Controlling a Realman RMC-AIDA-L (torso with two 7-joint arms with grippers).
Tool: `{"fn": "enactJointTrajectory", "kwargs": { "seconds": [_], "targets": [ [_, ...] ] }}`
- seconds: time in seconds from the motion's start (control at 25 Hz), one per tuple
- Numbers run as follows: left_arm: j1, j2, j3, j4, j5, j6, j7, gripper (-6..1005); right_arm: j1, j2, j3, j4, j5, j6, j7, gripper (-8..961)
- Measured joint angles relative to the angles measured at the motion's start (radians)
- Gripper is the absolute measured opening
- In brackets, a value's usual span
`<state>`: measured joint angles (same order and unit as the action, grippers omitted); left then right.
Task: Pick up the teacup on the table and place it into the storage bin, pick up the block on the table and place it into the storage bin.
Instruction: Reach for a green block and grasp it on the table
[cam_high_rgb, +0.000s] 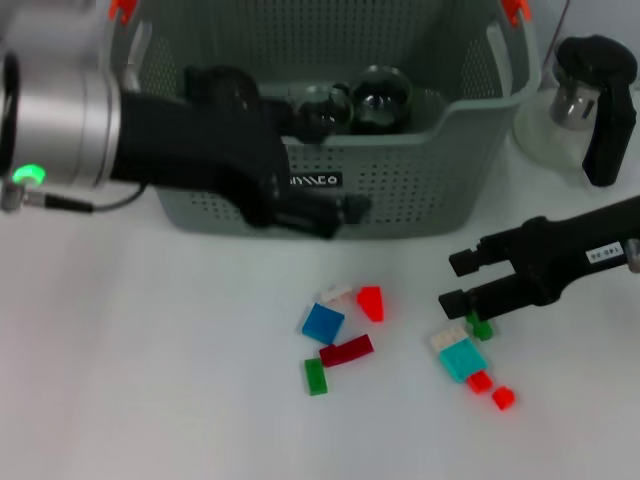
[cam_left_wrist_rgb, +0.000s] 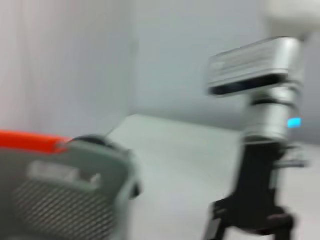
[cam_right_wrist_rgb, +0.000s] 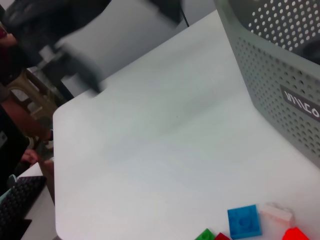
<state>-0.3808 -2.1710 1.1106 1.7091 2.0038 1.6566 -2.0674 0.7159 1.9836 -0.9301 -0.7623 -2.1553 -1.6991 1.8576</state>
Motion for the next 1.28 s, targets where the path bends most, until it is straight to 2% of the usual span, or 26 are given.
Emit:
{"fn": "enactJointTrajectory", "kwargs": {
  "seconds": [0.08,0.2,0.36,0.52,0.72,0.84,1.08,1.28],
  "targets": [
    [0.038,-0.001,-0.004,-0.064,-0.096,0.019,0.082,868,-0.001,-0.009,-0.001,-0.001,0.000,-0.002,-0.004,801],
    [0.055,-0.001,-0.025,-0.193,-0.185,0.050,0.178,867,0.001,-0.022,-0.001,-0.002,-0.001,-0.007,-0.007,801],
    [0.025,0.004,-0.098,-0.440,-0.262,0.083,0.294,867,0.012,-0.029,-0.001,-0.004,-0.030,-0.010,-0.009,833],
    [-0.013,0.006,-0.172,-0.597,-0.293,0.118,0.381,866,0.023,-0.032,0.000,-0.014,-0.062,-0.030,-0.009,874],
    [-0.027,0.006,-0.178,-0.642,-0.280,0.088,0.408,865,0.023,-0.029,0.004,-0.065,-0.064,-0.066,0.010,929],
    [-0.027,0.013,-0.173,-0.645,-0.265,0.093,0.456,864,0.025,-0.011,0.012,-0.096,-0.063,-0.045,0.061,951],
    [-0.024,0.032,-0.163,-0.683,-0.221,0.138,0.583,862,0.044,0.006,-0.001,-0.138,-0.108,-0.004,0.074,950],
    [-0.013,0.029,-0.166,-0.721,-0.204,0.139,0.619,860,0.096,-0.001,-0.016,-0.166,-0.248,-0.027,0.069,949]
  ]
}}
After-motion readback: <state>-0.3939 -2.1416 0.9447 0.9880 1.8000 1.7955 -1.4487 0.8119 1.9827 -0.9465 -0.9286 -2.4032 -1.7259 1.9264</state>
